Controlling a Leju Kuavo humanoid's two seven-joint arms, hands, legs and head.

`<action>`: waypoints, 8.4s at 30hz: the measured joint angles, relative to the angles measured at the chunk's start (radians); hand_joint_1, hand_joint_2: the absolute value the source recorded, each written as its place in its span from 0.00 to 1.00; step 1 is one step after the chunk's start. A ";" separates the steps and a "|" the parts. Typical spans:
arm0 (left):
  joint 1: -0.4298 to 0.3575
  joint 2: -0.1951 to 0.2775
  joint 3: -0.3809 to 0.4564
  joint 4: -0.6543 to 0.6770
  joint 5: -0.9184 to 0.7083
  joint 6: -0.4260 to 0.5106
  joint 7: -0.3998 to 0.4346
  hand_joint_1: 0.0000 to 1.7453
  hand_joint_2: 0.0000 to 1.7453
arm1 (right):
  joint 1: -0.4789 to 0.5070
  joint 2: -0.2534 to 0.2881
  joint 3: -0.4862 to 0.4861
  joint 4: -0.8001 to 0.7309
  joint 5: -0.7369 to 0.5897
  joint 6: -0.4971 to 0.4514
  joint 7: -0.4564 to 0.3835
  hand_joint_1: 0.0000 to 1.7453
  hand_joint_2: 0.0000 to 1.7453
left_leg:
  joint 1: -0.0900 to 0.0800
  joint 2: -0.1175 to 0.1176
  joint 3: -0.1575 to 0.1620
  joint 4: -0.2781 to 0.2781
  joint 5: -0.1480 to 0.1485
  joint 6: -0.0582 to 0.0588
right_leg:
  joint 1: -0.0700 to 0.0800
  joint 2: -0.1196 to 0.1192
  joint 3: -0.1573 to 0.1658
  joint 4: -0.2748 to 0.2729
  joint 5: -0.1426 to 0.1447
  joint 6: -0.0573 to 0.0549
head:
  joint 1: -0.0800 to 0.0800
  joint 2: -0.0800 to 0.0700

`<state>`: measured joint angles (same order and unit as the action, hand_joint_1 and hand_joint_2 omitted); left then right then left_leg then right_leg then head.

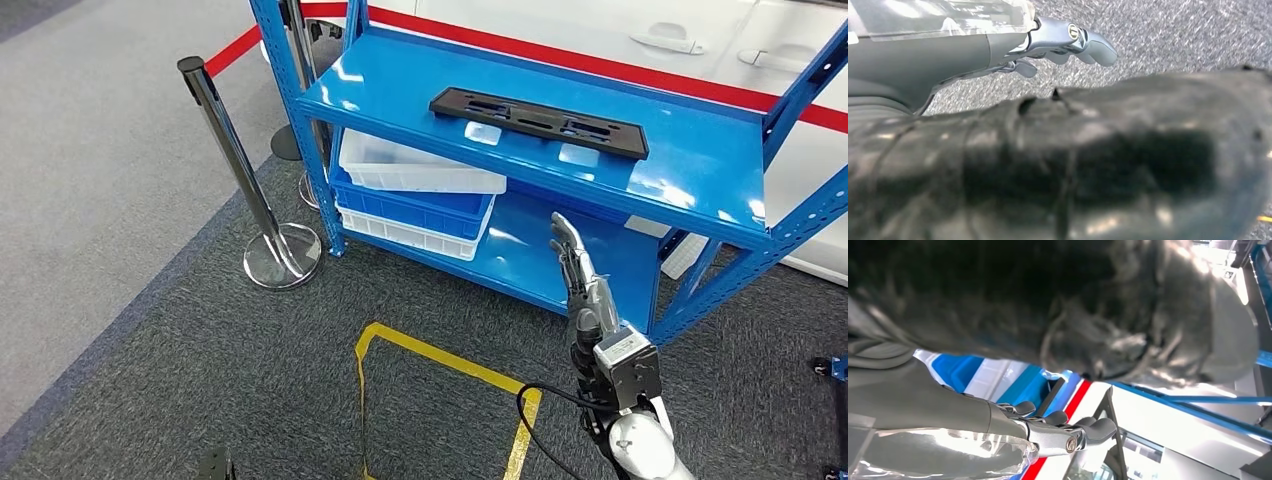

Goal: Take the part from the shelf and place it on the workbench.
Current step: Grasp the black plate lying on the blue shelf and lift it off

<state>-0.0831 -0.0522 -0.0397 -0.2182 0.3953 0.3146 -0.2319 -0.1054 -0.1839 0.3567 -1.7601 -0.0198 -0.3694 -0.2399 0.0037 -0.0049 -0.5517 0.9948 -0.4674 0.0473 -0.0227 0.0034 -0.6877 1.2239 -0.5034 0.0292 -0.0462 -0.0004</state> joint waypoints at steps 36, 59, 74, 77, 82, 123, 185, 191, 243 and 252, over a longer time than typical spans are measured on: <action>-0.003 -0.001 -0.005 0.000 0.001 -0.017 0.001 0.00 0.00 | -0.003 -0.007 0.000 -0.009 0.000 0.001 -0.001 0.00 0.00 | -0.008 -0.002 -0.002 0.034 -0.038 -0.025 | 0.000 0.003 0.056 -0.157 0.061 -0.019 | 0.003 0.000; -0.003 -0.001 -0.007 0.000 0.003 -0.014 0.004 0.00 0.00 | 0.001 -0.009 0.000 -0.011 0.000 0.009 0.003 0.00 0.00 | -0.004 0.003 -0.001 -0.016 0.008 0.011 | 0.003 0.000 -0.007 0.063 -0.075 -0.005 | -0.004 0.000; -0.003 -0.002 -0.008 0.002 0.003 -0.014 0.005 0.00 0.00 | 0.004 -0.011 0.001 -0.015 0.000 0.005 0.006 0.00 0.00 | 0.004 0.001 -0.115 0.279 -0.155 -0.055 | -0.005 0.002 0.084 -0.170 0.042 -0.050 | -0.011 0.000; 0.001 -0.001 -0.008 0.002 0.003 -0.014 0.005 0.00 0.00 | 0.005 -0.011 0.001 -0.014 0.000 0.006 0.006 0.00 0.00 | 0.004 0.001 -0.151 0.247 -0.062 -0.050 | -0.003 0.006 0.113 -0.171 0.020 -0.049 | -0.012 0.000; -0.001 0.001 -0.009 0.002 0.003 -0.014 0.005 0.00 0.00 | 0.004 -0.011 0.001 -0.015 0.000 0.005 0.006 0.00 0.00 | -0.014 0.000 -0.072 0.035 0.026 -0.014 | -0.002 0.010 0.148 -0.179 0.000 -0.025 | -0.008 0.000; -0.003 -0.002 -0.026 0.003 0.002 -0.030 0.008 0.00 0.00 | -0.015 -0.012 0.006 -0.008 0.008 0.028 0.014 0.00 0.00 | -0.003 0.003 -0.033 0.017 0.010 0.002 | -0.001 -0.004 -0.001 0.018 -0.025 -0.003 | -0.004 0.000; -0.004 0.001 -0.076 0.003 -0.009 -0.042 -0.017 0.00 0.00 | -0.063 -0.014 0.057 -0.002 0.047 0.109 0.051 0.00 0.00 | -0.005 0.011 -0.021 -0.007 0.020 0.005 | 0.003 0.001 -0.026 0.061 -0.069 -0.005 | -0.014 0.000; -0.003 0.000 -0.077 0.003 -0.007 -0.037 -0.011 0.00 0.00 | -0.061 -0.014 0.058 -0.001 0.050 0.108 0.051 0.00 0.00 | -0.007 0.008 -0.032 0.039 -0.010 -0.017 | 0.000 0.000 0.073 -0.149 0.043 -0.011 | -0.014 0.000; -0.002 0.003 -0.096 0.003 0.000 -0.028 0.012 0.00 0.00 | -0.058 -0.023 0.060 -0.005 0.053 0.109 0.062 0.00 0.00 | -0.010 0.008 -0.018 -0.016 0.025 0.005 | 0.016 -0.001 0.079 -0.140 0.013 -0.017 | -0.022 0.000; -0.001 0.000 -0.098 0.003 0.003 -0.030 0.013 0.00 0.00 | -0.057 -0.027 0.061 -0.003 0.053 0.110 0.065 0.00 0.00 | -0.008 0.007 -0.016 0.026 -0.013 -0.011 | 0.003 -0.004 0.054 -0.134 0.054 -0.009 | -0.018 0.000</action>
<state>-0.0838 -0.0518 -0.1374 -0.2152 0.3979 0.2851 -0.2186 -0.1626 -0.2106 0.4173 -1.7630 0.0336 -0.2598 -0.1753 -0.0041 0.0017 -0.5681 1.0203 -0.4803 0.0364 -0.0197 -0.0001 -0.6332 1.0899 -0.4498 0.0203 -0.0637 -0.0004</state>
